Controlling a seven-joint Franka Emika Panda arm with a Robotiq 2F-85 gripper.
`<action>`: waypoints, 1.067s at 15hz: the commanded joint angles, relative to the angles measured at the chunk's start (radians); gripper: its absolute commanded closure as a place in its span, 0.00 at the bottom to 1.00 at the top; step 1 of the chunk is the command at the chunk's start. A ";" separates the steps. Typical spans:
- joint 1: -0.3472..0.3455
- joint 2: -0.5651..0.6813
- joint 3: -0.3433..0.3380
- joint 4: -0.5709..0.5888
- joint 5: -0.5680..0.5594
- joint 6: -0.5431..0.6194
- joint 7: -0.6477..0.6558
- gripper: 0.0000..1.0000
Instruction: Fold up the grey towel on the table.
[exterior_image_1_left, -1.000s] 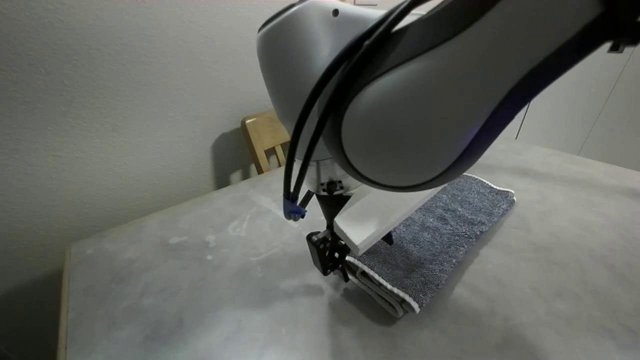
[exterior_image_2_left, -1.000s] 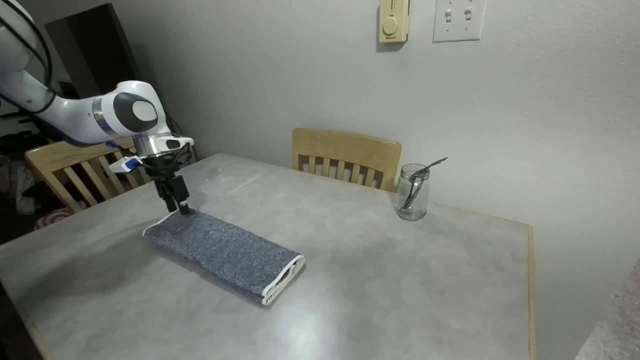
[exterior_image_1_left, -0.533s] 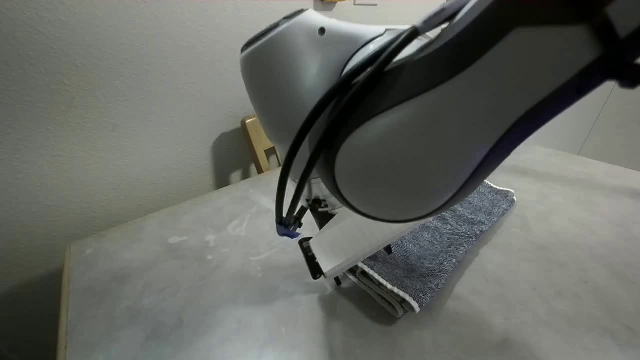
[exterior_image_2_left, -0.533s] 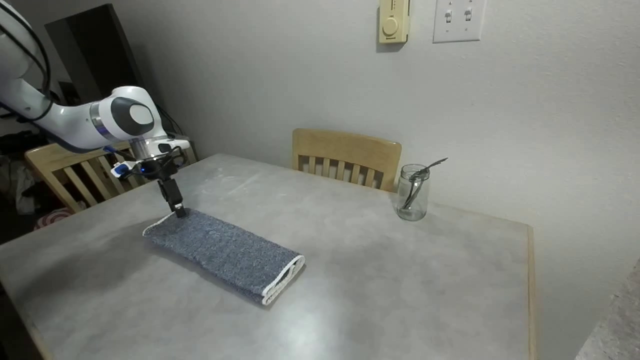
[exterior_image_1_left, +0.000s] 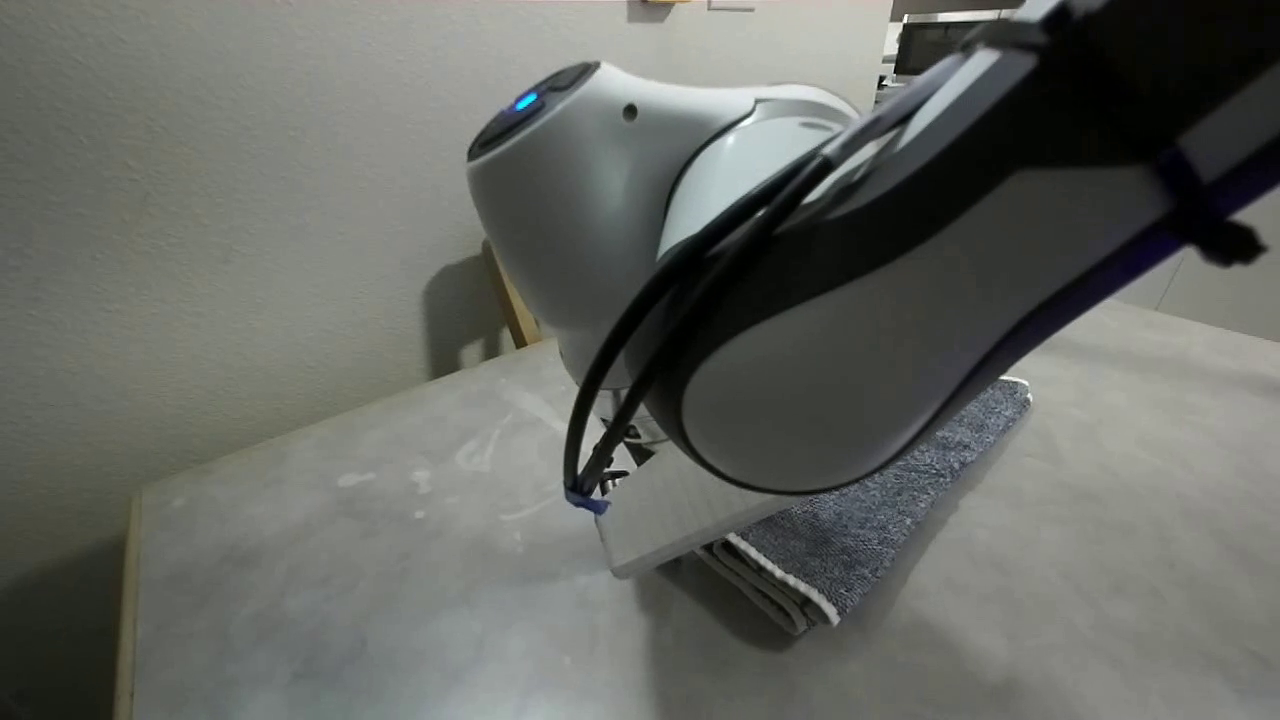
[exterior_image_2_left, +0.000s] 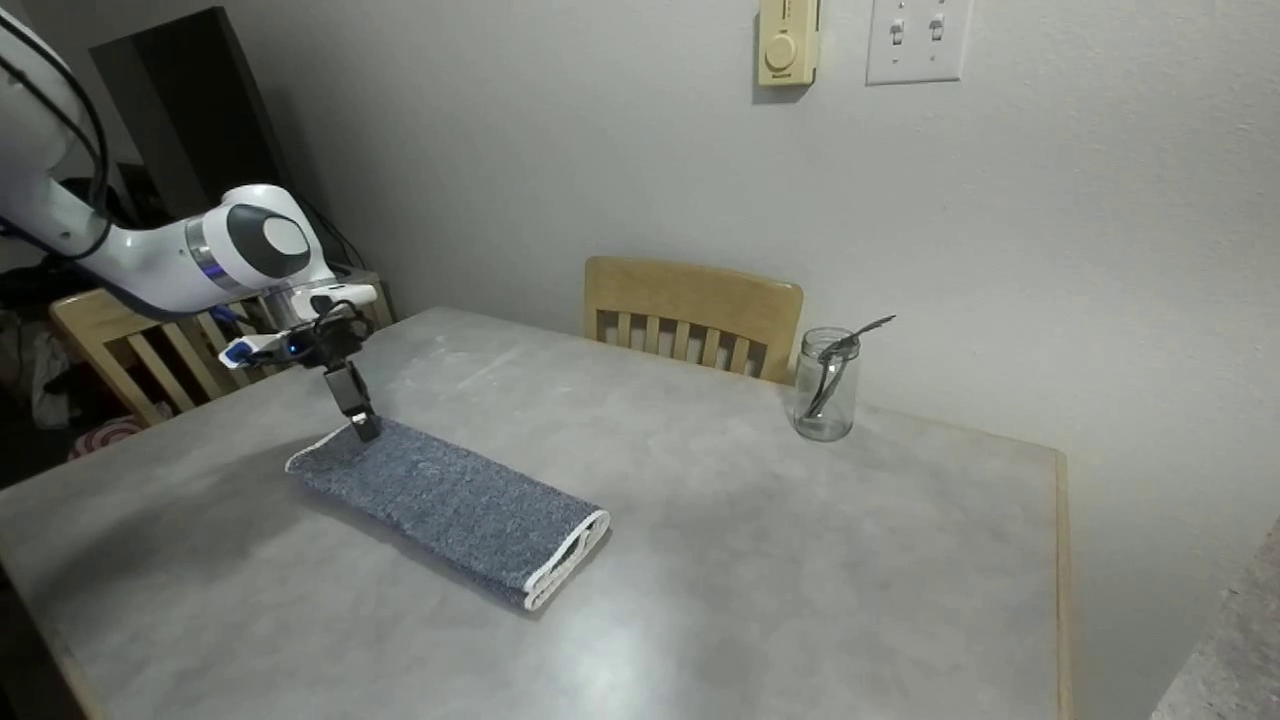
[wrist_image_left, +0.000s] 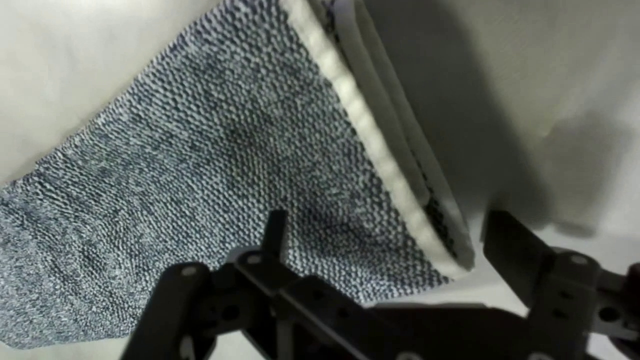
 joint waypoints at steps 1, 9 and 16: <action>0.001 0.023 -0.017 0.032 -0.031 -0.003 0.055 0.00; -0.001 0.025 -0.010 0.035 -0.028 -0.016 0.092 0.29; 0.004 0.025 -0.003 0.037 -0.023 -0.027 0.105 0.73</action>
